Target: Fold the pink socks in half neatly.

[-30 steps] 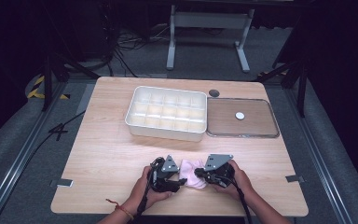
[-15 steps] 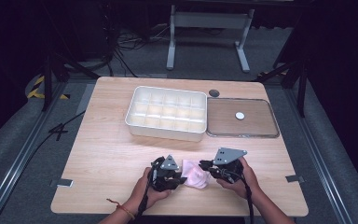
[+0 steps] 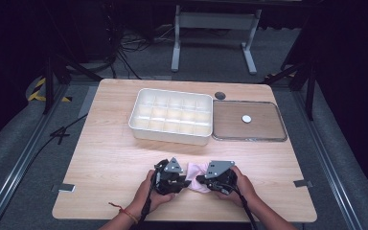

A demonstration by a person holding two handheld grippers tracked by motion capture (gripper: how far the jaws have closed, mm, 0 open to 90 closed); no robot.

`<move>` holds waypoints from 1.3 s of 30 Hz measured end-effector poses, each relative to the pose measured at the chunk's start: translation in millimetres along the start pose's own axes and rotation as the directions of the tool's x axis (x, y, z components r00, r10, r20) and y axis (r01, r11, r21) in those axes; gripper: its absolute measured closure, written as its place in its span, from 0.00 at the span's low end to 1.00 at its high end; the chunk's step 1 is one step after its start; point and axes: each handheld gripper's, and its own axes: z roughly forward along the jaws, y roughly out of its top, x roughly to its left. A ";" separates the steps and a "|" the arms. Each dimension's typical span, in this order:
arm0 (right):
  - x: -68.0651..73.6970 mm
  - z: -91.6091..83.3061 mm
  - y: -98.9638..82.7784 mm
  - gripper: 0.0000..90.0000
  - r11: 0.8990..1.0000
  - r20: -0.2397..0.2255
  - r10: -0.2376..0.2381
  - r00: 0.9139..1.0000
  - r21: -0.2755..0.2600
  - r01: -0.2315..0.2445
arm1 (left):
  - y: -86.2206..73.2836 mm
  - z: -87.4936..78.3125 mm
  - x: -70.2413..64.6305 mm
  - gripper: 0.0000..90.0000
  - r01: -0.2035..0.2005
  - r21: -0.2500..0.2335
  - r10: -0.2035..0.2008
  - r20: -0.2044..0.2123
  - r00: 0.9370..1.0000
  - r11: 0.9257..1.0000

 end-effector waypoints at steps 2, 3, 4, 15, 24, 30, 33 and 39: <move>0.6 0.5 1.4 0.99 1.000 0.009 -0.007 1.000 0.012 0.007 | 0.3 -0.4 0.4 0.89 0.001 -0.007 -0.001 0.001 1.000 1.000; 0.9 0.8 1.9 0.99 1.000 0.005 0.002 1.000 0.013 -0.002 | 0.3 -1.0 0.4 0.89 0.004 -0.013 -0.004 0.003 1.000 1.000; 0.7 1.6 2.3 1.00 1.000 0.009 0.004 1.000 0.017 -0.004 | 0.3 -1.5 -0.3 0.89 0.013 -0.017 -0.013 0.008 1.000 1.000; 2.2 4.5 8.8 1.00 0.999 0.011 0.016 1.000 0.046 -0.016 | 4.3 -3.6 -2.2 0.90 0.016 -0.077 -0.013 0.034 0.999 0.997; 3.2 6.7 11.7 0.91 1.000 0.021 0.010 1.000 0.023 -0.010 | 5.1 -7.1 -1.2 0.92 -0.002 -0.075 0.002 0.007 1.000 0.997; -7.4 -12.5 5.8 0.89 0.999 0.050 0.031 0.998 -0.009 -0.031 | 5.9 -8.1 -1.2 0.92 -0.022 -0.066 0.021 -0.005 1.000 0.998; -9.4 -18.5 0.9 0.85 0.999 0.059 0.039 0.998 0.001 -0.039 | 6.8 -8.7 -0.9 0.92 -0.026 -0.061 0.025 -0.009 1.000 0.998; -9.2 -12.7 -0.3 0.85 0.999 0.047 0.043 0.998 0.027 -0.044 | 7.0 -8.7 -1.0 0.92 -0.031 -0.060 0.031 -0.009 0.999 0.998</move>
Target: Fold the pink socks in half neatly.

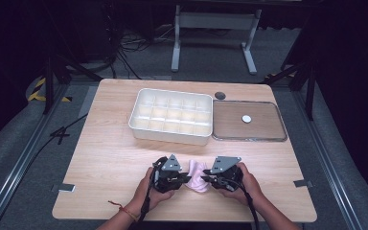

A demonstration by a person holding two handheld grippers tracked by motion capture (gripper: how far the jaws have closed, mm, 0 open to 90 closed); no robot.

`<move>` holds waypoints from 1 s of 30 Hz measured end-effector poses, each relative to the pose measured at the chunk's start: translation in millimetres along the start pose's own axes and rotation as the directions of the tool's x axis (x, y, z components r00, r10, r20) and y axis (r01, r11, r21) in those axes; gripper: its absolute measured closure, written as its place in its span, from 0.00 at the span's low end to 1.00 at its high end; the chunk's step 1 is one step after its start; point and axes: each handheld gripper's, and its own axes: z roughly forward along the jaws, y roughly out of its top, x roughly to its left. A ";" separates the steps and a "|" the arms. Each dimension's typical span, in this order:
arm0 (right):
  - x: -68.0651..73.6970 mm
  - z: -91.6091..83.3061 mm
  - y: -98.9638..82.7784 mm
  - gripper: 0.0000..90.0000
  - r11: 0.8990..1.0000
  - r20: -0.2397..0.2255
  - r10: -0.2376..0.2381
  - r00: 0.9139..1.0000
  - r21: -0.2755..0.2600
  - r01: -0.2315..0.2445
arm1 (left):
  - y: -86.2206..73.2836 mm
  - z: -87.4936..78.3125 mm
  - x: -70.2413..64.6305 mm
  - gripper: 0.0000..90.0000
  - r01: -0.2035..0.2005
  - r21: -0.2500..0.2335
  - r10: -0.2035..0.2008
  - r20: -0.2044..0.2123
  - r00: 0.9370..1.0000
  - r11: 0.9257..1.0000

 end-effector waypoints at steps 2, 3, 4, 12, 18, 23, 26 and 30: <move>2.5 7.6 2.3 0.87 1.000 0.001 -0.010 1.000 0.018 0.010 | 0.4 -0.5 -0.9 0.92 -0.002 -0.004 0.002 -0.001 1.000 1.000; 3.7 9.9 3.2 0.87 1.000 0.013 -0.015 1.000 0.018 0.015 | 0.8 -0.5 -1.1 0.92 -0.010 -0.011 0.010 0.001 1.000 1.000; 3.7 9.9 3.2 0.87 1.000 0.013 -0.015 1.000 0.018 0.015 | 1.1 -1.2 -1.8 0.92 -0.009 -0.011 0.009 -0.001 1.000 1.000; 6.6 17.2 7.4 0.89 1.000 0.021 -0.009 1.000 0.006 0.009 | 4.7 -4.0 -5.1 0.92 -0.032 -0.027 0.032 -0.013 0.999 0.999; 8.2 21.1 10.5 0.89 1.000 0.029 -0.006 1.000 -0.004 0.006 | 5.3 -4.3 -6.3 0.90 -0.056 -0.015 0.055 -0.045 0.997 0.998; 9.3 24.0 12.8 0.88 1.000 0.032 0.001 0.999 -0.011 -0.001 | 4.7 -2.0 -9.9 0.89 -0.089 0.021 0.090 -0.080 0.993 0.996; 8.3 26.4 12.8 0.87 0.999 0.023 0.031 0.999 -0.033 -0.030 | 3.7 3.1 -13.2 0.88 -0.121 0.045 0.125 -0.098 0.987 0.992; 8.7 27.6 13.6 0.83 0.999 0.038 0.021 0.999 -0.039 -0.020 | 3.7 2.8 -11.8 0.88 -0.115 0.042 0.118 -0.095 0.988 0.993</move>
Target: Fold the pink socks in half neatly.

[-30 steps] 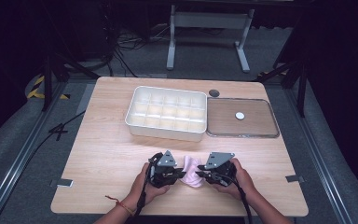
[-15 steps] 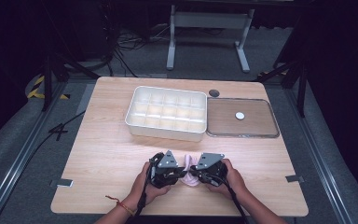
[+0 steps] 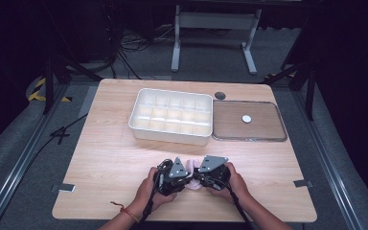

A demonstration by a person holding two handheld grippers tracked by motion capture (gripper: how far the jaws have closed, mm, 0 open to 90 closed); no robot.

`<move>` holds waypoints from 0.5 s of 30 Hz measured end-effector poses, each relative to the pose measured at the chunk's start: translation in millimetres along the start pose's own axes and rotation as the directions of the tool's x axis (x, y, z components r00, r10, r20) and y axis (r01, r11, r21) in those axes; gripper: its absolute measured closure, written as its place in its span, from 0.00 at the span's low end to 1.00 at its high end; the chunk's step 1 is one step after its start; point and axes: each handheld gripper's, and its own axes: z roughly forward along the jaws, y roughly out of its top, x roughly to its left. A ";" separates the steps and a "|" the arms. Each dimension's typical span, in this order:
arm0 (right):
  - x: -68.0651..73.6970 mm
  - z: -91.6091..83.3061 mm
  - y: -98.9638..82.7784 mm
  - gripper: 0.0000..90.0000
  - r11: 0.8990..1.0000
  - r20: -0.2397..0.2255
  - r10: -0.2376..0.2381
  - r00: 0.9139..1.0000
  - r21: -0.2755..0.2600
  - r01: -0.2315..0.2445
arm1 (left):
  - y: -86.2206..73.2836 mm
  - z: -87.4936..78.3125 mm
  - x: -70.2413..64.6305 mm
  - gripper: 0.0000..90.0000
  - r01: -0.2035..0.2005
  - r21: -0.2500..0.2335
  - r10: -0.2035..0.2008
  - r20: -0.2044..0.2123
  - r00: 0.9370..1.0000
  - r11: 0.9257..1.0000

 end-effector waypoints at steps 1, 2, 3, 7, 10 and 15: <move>-0.5 -0.3 -0.1 0.81 1.000 0.002 -0.004 1.000 -0.003 0.004 | -0.3 -0.4 0.8 0.88 -0.003 0.004 0.003 -0.002 1.000 1.000; -0.8 -1.3 0.0 0.78 1.000 0.003 -0.008 1.000 -0.006 0.008 | -0.5 -0.4 0.9 0.88 -0.001 0.003 0.001 -0.004 1.000 1.000; -1.4 -2.6 0.1 0.76 1.000 0.000 -0.011 1.000 -0.007 0.011 | -0.6 -0.1 0.5 0.88 0.007 -0.003 -0.007 -0.004 1.000 1.000; -4.4 -10.1 -1.1 0.74 1.000 0.004 -0.007 1.000 -0.011 0.007 | -0.9 -0.2 0.6 0.89 0.002 0.001 -0.002 -0.001 1.000 1.000; -7.4 -17.6 -4.1 0.74 1.000 0.011 -0.003 1.000 -0.004 0.003 | -0.9 -0.8 1.8 0.89 0.002 0.002 -0.002 0.004 1.000 1.000; -13.0 -21.8 -8.4 0.72 1.000 -0.005 0.022 1.000 0.015 -0.022 | -0.1 -2.0 1.8 0.88 0.004 -0.007 -0.004 0.007 1.000 1.000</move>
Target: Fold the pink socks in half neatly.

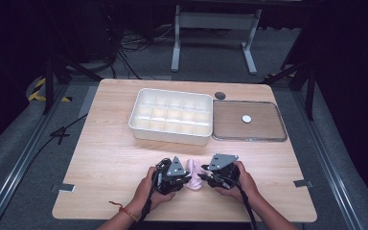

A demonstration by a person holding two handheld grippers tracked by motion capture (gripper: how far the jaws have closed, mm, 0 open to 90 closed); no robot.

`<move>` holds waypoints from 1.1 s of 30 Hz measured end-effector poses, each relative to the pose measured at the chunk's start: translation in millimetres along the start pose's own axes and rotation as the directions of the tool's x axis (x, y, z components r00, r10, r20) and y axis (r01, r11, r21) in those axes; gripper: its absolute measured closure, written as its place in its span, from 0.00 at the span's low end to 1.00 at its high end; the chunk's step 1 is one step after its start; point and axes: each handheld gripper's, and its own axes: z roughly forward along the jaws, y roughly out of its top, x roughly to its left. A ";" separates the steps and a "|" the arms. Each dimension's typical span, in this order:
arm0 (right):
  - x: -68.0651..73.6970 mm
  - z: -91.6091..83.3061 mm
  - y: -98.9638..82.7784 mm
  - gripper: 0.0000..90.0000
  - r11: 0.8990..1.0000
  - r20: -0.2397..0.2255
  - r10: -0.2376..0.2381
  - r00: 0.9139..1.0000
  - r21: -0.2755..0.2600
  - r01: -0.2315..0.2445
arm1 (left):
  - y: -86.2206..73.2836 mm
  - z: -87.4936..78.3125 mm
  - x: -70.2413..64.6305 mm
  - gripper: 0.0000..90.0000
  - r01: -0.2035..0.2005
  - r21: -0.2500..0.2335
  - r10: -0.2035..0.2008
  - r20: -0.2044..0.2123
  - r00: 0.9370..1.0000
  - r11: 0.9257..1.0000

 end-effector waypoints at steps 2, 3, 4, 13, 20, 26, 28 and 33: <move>0.6 4.3 -1.7 0.73 1.000 -0.007 -0.001 1.000 0.021 0.001 | 1.2 -1.3 -0.7 0.87 -0.004 -0.009 0.004 -0.002 1.000 1.000; 1.2 6.8 -2.5 0.74 1.000 -0.006 -0.004 1.000 0.031 0.005 | 2.0 -1.4 -1.9 0.86 -0.004 -0.024 0.004 0.005 1.000 1.000; 1.9 8.3 -2.8 0.76 1.000 -0.009 -0.003 1.000 0.029 0.003 | 3.0 -1.6 -3.4 0.85 -0.010 -0.025 0.010 0.003 1.000 1.000; 1.6 12.3 -1.4 0.77 1.000 -0.006 0.002 1.000 0.017 -0.002 | 4.9 2.9 -9.3 0.84 -0.042 0.000 0.042 0.001 0.999 0.999; 1.6 13.8 -2.9 0.78 1.000 -0.008 0.010 1.000 -0.001 -0.010 | 5.9 7.2 -13.6 0.83 -0.066 0.007 0.066 0.009 0.998 0.998; -0.5 12.5 -2.9 0.77 1.000 -0.007 0.006 1.000 0.002 -0.006 | 5.5 11.5 -16.1 0.81 -0.071 0.014 0.071 0.001 0.997 0.997; -3.4 9.3 -2.6 0.78 1.000 -0.006 0.016 1.000 0.002 -0.016 | 5.0 12.4 -15.8 0.81 -0.066 0.017 0.066 0.005 0.998 0.998; -10.9 -4.0 1.3 0.84 0.997 0.022 0.040 0.999 -0.071 -0.039 | 4.9 13.1 -15.7 0.81 -0.065 0.017 0.065 0.004 0.998 0.998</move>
